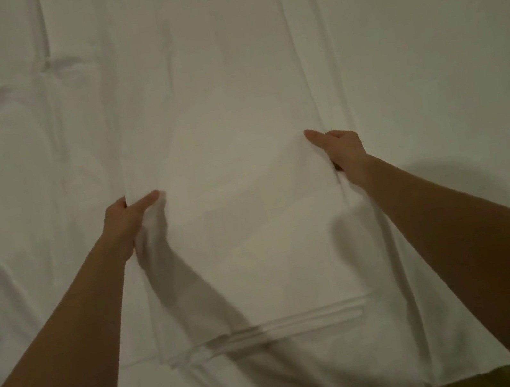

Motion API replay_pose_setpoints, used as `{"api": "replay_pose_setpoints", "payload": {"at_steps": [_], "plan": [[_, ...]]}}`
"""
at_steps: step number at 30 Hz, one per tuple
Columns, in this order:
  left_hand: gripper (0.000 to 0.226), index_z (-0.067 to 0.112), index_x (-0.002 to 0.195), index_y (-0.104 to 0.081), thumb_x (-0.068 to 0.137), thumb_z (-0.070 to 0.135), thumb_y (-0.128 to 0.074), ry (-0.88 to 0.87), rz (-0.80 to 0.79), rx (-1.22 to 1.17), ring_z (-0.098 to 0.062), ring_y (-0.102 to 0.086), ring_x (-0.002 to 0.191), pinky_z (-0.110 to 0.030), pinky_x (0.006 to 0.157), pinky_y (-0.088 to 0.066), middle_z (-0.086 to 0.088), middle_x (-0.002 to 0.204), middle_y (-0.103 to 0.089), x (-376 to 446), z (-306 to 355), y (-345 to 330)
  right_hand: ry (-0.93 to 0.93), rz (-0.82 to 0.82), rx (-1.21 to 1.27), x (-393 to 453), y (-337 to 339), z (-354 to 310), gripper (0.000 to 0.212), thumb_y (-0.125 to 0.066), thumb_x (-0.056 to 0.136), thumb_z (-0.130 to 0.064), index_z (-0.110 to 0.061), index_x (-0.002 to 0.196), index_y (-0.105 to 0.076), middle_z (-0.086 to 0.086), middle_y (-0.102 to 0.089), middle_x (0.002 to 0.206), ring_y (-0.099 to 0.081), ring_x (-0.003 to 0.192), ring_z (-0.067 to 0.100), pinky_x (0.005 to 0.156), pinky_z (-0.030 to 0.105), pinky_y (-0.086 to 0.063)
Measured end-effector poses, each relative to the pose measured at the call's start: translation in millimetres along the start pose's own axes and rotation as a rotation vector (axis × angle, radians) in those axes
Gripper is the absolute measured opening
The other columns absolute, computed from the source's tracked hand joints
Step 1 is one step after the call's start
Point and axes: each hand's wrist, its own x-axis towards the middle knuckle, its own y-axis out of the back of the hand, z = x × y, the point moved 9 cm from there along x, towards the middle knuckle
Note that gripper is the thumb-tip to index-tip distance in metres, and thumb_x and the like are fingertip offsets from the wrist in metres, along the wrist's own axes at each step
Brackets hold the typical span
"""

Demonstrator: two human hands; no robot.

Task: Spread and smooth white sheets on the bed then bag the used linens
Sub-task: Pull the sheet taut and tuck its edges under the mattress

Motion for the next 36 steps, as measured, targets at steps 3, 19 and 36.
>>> {"api": "replay_pose_setpoints", "payload": {"at_steps": [3, 19, 36], "plan": [[0.042, -0.002, 0.117, -0.062, 0.084, 0.020, -0.074, -0.043, 0.060, 0.003, -0.032, -0.064, 0.095, -0.038, 0.083, -0.051, -0.019, 0.113, -0.066, 0, 10, -2, -0.048, -0.084, 0.093, 8, -12, -2, 0.085, -0.085, 0.057, -0.055, -0.004, 0.121, -0.062, 0.010, -0.069, 0.110, -0.068, 0.096, 0.025, 0.092, 0.041, -0.054], [0.048, -0.003, 0.123, -0.058, 0.087, 0.026, -0.071, -0.043, 0.370, 0.324, -0.041, -0.059, 0.111, -0.047, 0.095, -0.048, -0.024, 0.120, -0.062, -22, 15, -15, 0.137, -0.214, 0.005, 27, -9, -8, 0.041, -0.076, 0.081, -0.014, -0.002, 0.118, -0.064, 0.009, -0.069, 0.106, -0.067, 0.095, 0.023, 0.083, 0.033, -0.053], [0.048, 0.005, 0.125, -0.056, 0.083, 0.019, -0.074, -0.159, 0.013, 0.178, -0.030, -0.060, 0.110, -0.027, 0.082, -0.042, -0.015, 0.120, -0.064, -136, 72, -365, 0.139, 0.116, -0.206, 112, 365, -1, 0.043, -0.075, 0.081, -0.015, 0.003, 0.118, -0.063, 0.017, -0.065, 0.109, -0.061, 0.096, 0.027, 0.081, 0.034, -0.046]]}}
